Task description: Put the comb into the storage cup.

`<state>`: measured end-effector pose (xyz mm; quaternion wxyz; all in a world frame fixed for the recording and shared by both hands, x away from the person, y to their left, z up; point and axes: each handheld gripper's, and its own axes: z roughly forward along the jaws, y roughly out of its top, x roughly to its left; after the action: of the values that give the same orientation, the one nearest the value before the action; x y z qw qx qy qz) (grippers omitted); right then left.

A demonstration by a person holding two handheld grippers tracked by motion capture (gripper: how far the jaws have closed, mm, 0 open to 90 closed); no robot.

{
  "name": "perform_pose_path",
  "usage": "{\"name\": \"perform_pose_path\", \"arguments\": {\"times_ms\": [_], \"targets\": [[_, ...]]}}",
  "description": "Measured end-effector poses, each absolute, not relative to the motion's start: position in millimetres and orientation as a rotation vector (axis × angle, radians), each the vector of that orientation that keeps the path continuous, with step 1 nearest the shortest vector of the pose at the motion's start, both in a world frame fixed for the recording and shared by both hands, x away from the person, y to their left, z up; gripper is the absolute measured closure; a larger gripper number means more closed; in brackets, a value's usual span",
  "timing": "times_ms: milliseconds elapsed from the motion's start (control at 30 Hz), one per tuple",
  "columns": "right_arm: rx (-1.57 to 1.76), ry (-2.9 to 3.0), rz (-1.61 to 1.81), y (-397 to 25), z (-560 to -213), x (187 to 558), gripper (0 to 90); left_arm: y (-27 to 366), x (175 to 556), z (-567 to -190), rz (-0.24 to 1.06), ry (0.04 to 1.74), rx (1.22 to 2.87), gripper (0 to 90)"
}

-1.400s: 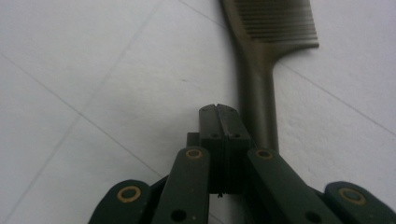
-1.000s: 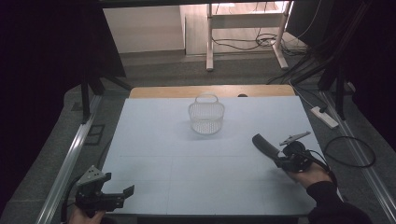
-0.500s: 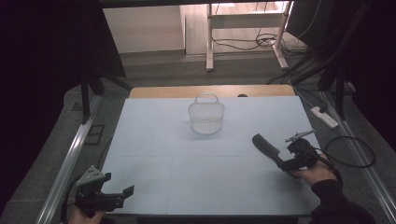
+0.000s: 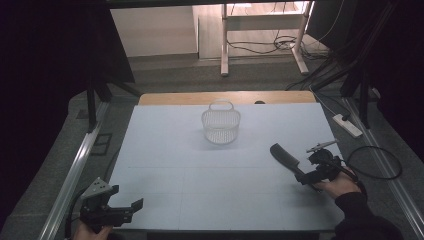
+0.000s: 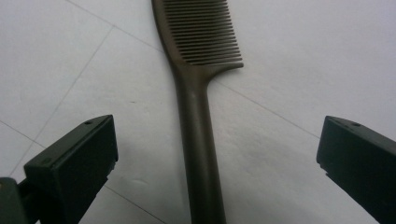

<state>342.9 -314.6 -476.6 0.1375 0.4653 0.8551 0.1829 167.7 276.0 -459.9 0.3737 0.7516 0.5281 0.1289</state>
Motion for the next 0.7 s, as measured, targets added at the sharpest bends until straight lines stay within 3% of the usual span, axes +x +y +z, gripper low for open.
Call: {"name": "perform_pose_path", "arguments": {"times_ms": [700], "targets": [[1.356, 2.561, 0.431, -314.5, -506.4, 344.1, 0.0, 276.3, 167.9, -460.1, 0.326, 1.355, 1.921, 0.9]]}}
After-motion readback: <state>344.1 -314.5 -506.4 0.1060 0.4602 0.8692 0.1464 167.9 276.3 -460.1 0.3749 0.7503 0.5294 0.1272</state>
